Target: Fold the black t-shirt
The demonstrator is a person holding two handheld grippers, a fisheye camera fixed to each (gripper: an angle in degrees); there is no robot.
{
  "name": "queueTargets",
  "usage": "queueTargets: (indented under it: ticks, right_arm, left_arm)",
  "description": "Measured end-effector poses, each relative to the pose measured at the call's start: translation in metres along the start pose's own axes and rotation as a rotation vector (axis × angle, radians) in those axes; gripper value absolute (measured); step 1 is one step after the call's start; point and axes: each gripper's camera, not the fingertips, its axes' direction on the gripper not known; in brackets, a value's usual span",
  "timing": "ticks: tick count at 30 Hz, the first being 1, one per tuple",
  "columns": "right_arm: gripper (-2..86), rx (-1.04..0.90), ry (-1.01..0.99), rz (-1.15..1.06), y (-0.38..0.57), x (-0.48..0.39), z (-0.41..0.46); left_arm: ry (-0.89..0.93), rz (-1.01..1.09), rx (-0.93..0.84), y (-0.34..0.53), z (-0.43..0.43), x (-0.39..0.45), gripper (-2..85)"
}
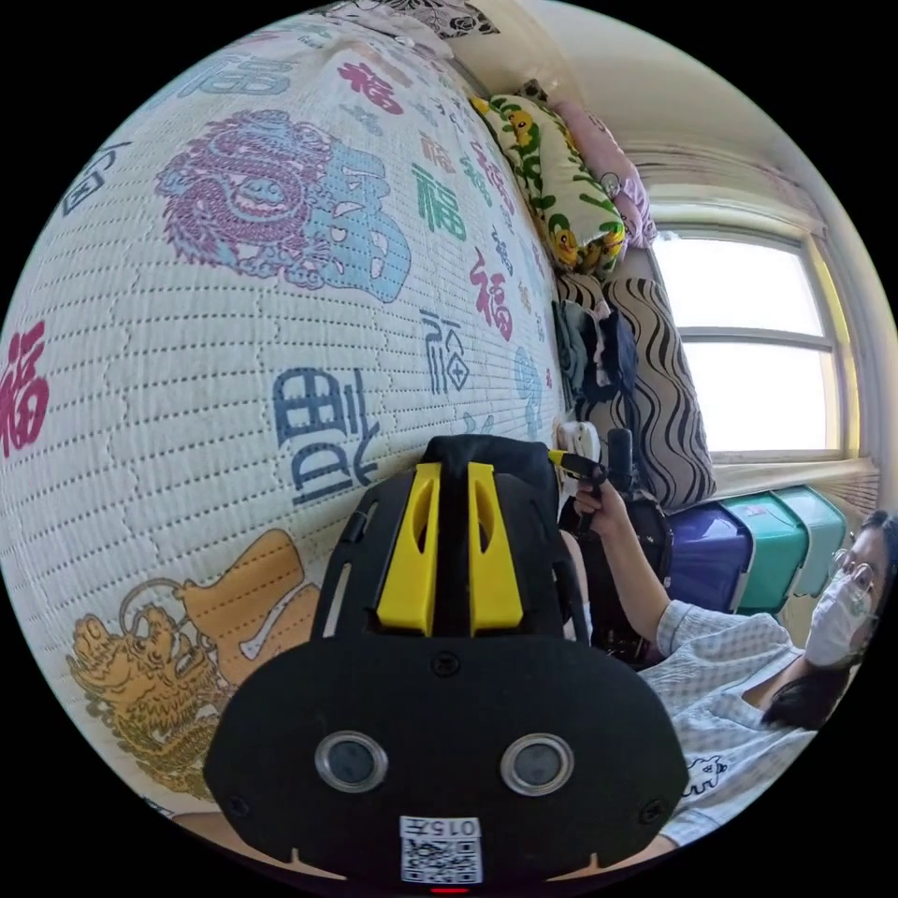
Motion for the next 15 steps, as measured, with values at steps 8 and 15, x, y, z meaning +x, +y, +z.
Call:
queueTargets:
  ticks: [8,15]
  right_arm:
    - [5.3,0.055,-0.064,-0.038,0.008,0.017,-0.012]
    - [10.5,-0.163,-0.009,-0.133,0.052,-0.001,0.008]
  left_arm:
    - [-0.033,0.07,0.025,0.016,-0.007,0.014,6.3]
    - [-0.049,0.116,-0.16,0.065,0.012,0.029,10.7]
